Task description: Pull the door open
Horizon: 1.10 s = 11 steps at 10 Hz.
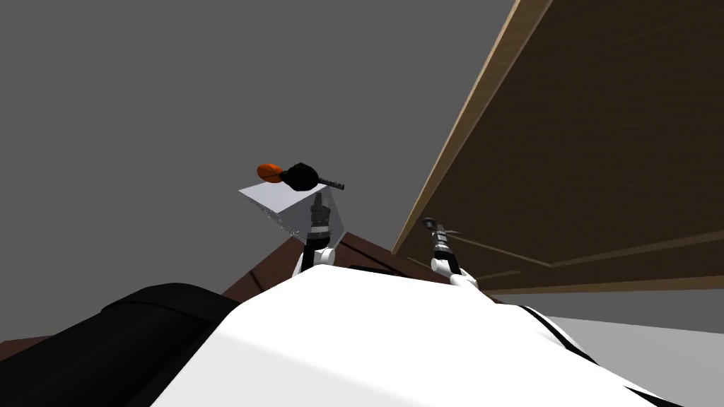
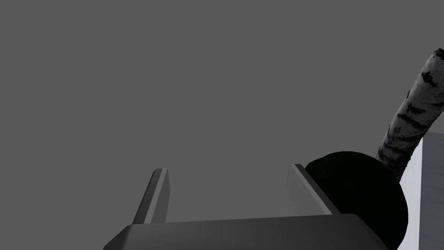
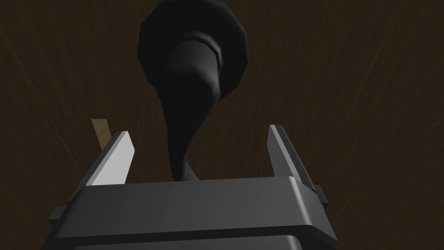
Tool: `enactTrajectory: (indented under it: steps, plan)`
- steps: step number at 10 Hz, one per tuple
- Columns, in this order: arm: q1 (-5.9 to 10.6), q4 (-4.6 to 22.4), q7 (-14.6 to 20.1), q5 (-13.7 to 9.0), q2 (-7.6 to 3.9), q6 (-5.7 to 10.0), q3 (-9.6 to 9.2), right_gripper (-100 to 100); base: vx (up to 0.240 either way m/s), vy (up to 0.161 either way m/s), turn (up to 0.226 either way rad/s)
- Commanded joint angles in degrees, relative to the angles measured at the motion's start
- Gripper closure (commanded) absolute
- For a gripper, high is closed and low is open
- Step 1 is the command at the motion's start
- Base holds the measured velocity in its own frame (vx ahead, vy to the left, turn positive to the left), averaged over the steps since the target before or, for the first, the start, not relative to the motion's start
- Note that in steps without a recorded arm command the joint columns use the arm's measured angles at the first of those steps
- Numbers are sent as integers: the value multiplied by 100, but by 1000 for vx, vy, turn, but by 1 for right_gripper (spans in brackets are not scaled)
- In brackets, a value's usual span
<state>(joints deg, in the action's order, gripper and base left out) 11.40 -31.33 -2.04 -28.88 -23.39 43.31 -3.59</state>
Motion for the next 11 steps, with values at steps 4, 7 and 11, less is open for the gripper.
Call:
enactTrajectory:
  steps: [4,7,11]
  plan:
    - [-37,-20,38,-11,-34,12,20,100,39,-8,18]
    - [-37,-20,38,-11,-34,12,20,100,-6,0,4]
    - [-87,-65,184,59,-104,32,-112,100,-122,-29,70]
